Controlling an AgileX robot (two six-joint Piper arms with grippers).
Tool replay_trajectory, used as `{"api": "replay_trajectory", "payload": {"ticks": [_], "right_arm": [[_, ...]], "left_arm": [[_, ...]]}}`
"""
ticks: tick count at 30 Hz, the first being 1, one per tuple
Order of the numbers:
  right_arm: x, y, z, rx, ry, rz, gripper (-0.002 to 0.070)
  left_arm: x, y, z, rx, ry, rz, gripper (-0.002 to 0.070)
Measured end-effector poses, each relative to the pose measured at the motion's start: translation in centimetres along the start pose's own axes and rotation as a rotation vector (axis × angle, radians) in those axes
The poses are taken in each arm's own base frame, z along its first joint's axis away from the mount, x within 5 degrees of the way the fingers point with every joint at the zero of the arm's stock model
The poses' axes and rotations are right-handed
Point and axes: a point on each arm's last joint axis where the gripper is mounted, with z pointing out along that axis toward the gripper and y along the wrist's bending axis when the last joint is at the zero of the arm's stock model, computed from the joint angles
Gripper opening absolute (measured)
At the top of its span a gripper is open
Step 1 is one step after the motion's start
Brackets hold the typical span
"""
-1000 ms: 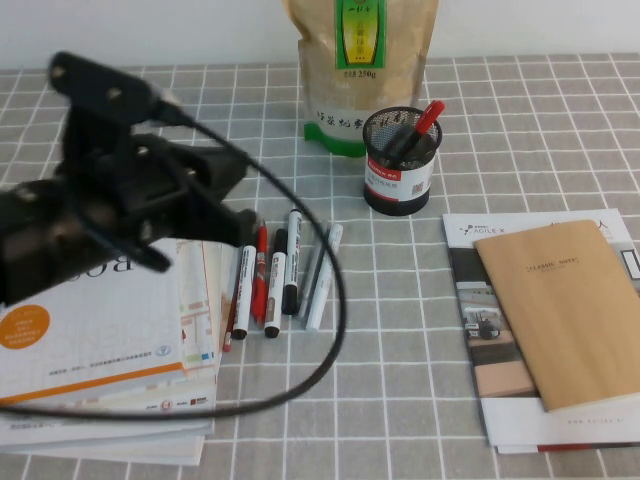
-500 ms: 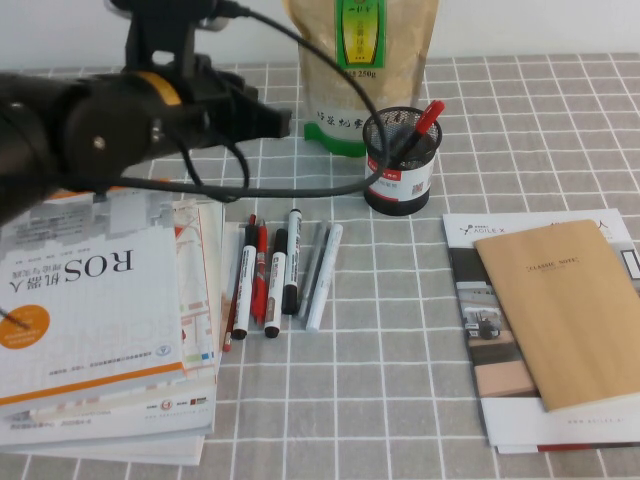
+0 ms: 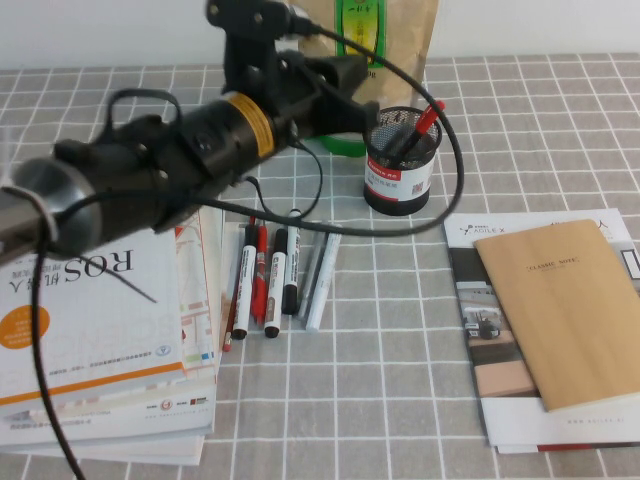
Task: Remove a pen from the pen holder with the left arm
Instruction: Pick up the pen from the pen holder
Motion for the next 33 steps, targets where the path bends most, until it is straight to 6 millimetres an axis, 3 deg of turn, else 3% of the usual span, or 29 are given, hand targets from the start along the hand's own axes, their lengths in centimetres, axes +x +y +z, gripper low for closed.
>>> {"api": "replay_trajectory", "payload": {"ticks": [4,7,9,14,17,24,33], "right_arm": [[0.0,0.0,0.0,0.0,0.0,0.0,-0.0013],[0.0,0.0,0.0,0.0,0.0,0.0,-0.0013],[0.0,0.0,0.0,0.0,0.0,0.0,-0.0013],[0.0,0.0,0.0,0.0,0.0,0.0,-0.0013],[0.0,0.0,0.0,0.0,0.0,0.0,-0.0013],[0.0,0.0,0.0,0.0,0.0,0.0,-0.0013],[0.0,0.0,0.0,0.0,0.0,0.0,-0.0013]], "left_arm": [[1.3,-0.1,1.3,0.053,0.004,0.026,-0.0002],[1.3,0.0,2.3,0.079,-0.001,0.07,0.0039],[1.1,-0.1,2.9,0.09,-0.011,0.09,0.01],[0.3,-0.3,4.8,0.099,-0.044,0.108,0.0378],[0.2,-0.2,5.9,0.094,-0.051,0.106,0.0466],[0.0,-0.6,7.6,0.159,-0.052,0.121,0.0498],[2.9,-0.7,9.9,0.234,0.042,0.173,0.0498]]}}
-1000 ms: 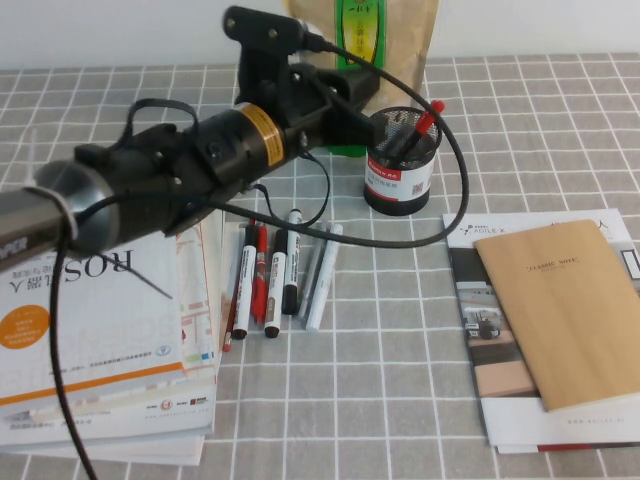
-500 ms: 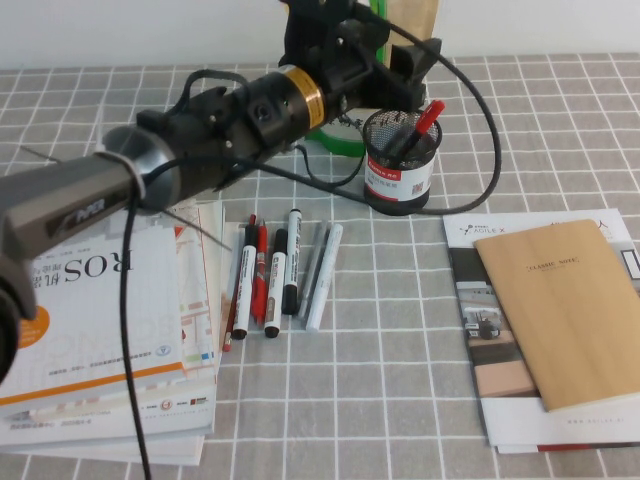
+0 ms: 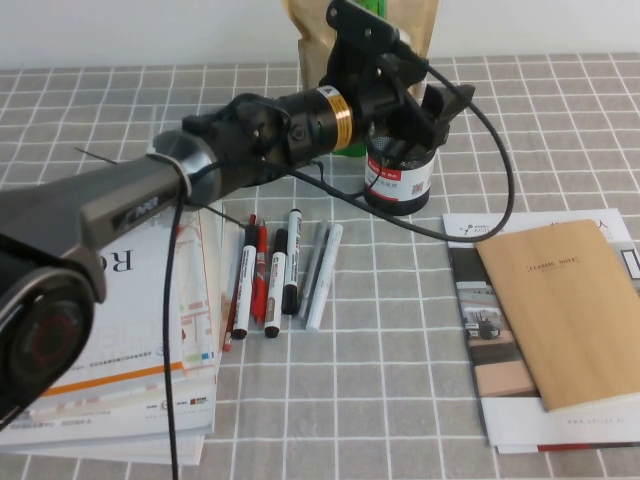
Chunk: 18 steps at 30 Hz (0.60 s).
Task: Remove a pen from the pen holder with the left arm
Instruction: Pick up the pen from the pen holder
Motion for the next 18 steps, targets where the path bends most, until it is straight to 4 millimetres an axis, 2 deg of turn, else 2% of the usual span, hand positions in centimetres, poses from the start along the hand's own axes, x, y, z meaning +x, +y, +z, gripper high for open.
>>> {"api": "replay_trajectory", "payload": {"ticks": [12,18], "right_arm": [[0.0,0.0,0.0,0.0,0.0,0.0,-0.0013],[0.0,0.0,0.0,0.0,0.0,0.0,-0.0013]], "left_arm": [[3.9,1.0,2.3,-0.009,0.064,0.066,0.0498],[4.7,1.0,2.6,-0.001,0.077,0.165,0.0498]]}}
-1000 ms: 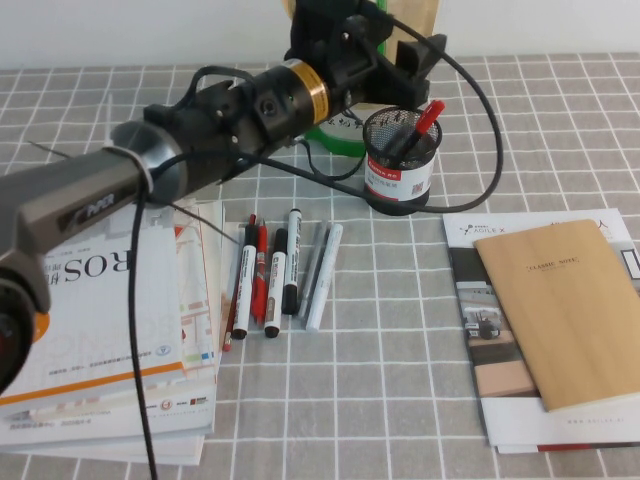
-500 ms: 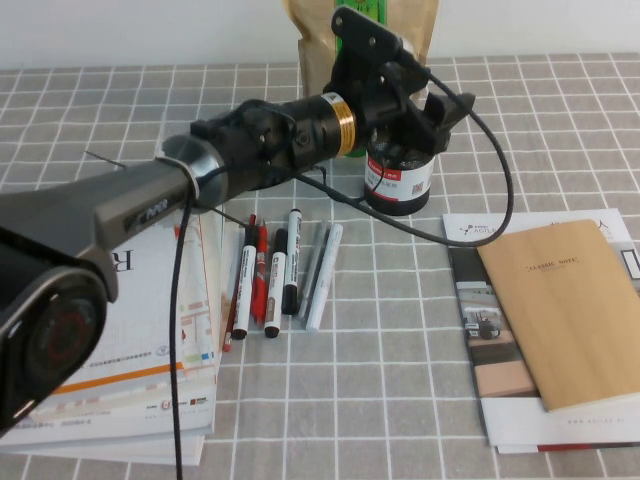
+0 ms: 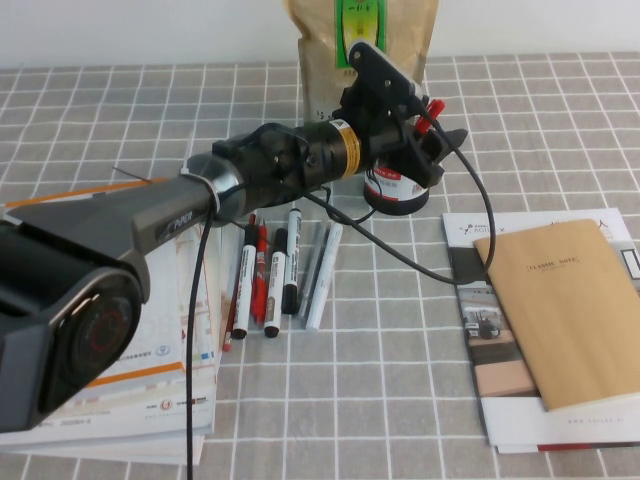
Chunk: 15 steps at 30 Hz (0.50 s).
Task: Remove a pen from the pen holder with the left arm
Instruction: Pick up the pen from the pen holder
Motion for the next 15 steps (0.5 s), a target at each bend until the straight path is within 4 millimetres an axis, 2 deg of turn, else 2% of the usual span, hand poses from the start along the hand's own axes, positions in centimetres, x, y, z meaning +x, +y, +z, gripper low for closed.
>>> {"api": "replay_trajectory", "payload": {"ticks": [4,11,15], "right_arm": [[0.0,0.0,0.0,0.0,0.0,0.0,-0.0013],[0.0,0.0,0.0,0.0,0.0,0.0,-0.0013],[0.0,0.0,0.0,0.0,0.0,0.0,-0.0013]], "left_arm": [[-0.02,-0.02,0.04,0.004,-0.003,0.017,0.0489],[0.05,0.05,0.04,-0.003,0.004,-0.011,0.0401],[0.06,0.05,-0.03,0.005,0.011,-0.033,0.0387]]}}
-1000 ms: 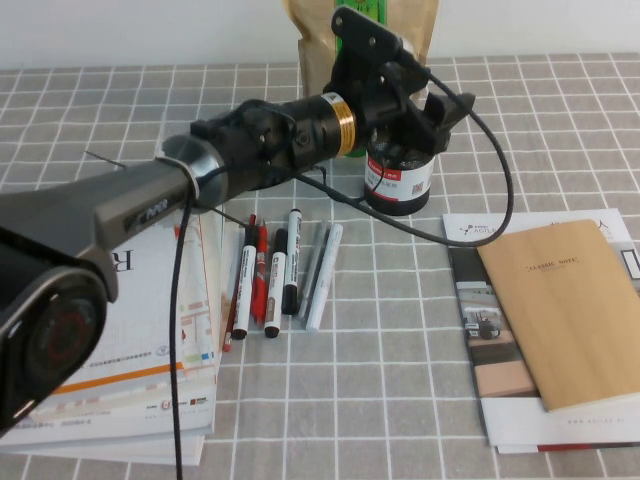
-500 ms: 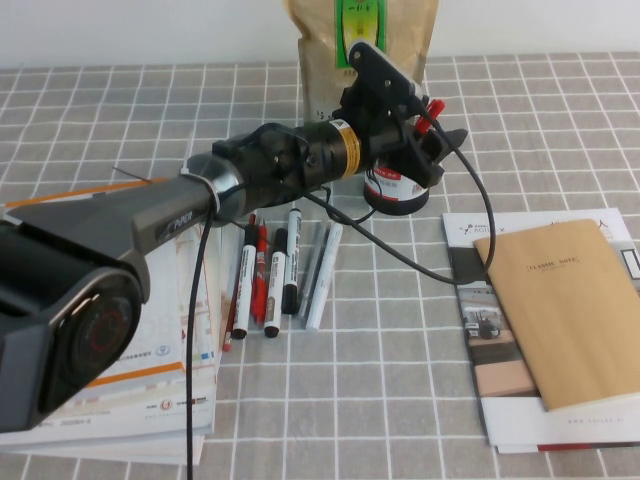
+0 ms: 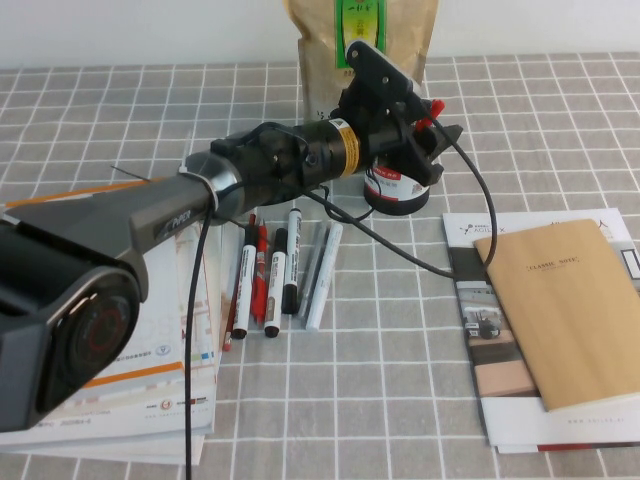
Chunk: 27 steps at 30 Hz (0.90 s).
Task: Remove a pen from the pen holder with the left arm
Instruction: Pick up the pen from the pen holder
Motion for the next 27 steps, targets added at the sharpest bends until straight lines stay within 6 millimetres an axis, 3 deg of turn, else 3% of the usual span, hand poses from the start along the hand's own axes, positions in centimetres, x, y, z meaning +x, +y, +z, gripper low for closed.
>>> {"api": "replay_trajectory", "payload": {"ticks": [7,15,27], "right_arm": [[0.0,0.0,0.0,0.0,0.0,0.0,-0.0013],[0.0,0.0,0.0,0.0,0.0,0.0,-0.0013],[0.0,0.0,0.0,0.0,0.0,0.0,-0.0013]], "left_arm": [[-0.4,1.3,-1.1,0.032,-0.013,-0.104,0.0384],[-0.4,4.4,-3.0,-0.031,-0.004,-0.132,0.0382],[-0.4,4.2,-3.2,0.019,-0.005,-0.046,0.0382]]}}
